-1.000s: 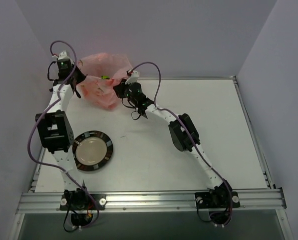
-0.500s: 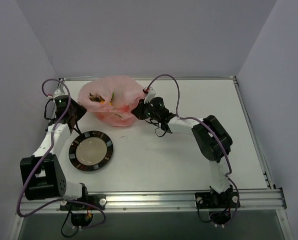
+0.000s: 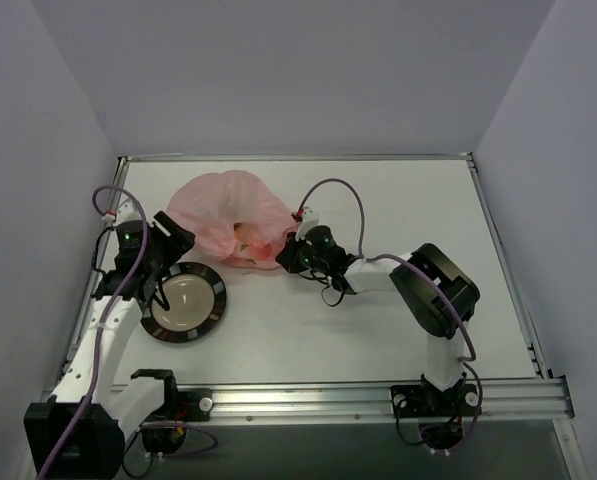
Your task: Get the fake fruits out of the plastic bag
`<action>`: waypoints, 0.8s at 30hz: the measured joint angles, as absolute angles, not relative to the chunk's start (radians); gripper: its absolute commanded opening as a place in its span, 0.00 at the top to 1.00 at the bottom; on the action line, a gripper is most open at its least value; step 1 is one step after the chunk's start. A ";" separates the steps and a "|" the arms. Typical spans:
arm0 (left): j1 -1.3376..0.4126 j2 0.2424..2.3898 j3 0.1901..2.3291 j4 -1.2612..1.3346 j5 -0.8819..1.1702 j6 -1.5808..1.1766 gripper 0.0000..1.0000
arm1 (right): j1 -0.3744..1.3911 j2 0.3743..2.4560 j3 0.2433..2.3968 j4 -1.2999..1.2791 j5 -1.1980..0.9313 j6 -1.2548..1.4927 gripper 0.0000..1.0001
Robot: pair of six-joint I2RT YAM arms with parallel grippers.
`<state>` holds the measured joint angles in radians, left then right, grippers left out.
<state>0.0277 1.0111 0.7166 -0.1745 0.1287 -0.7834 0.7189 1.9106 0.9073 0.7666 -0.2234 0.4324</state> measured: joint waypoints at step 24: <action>-0.498 1.435 1.192 -0.603 -0.135 -0.432 0.23 | 0.693 1.855 0.908 0.739 -0.183 0.391 1.00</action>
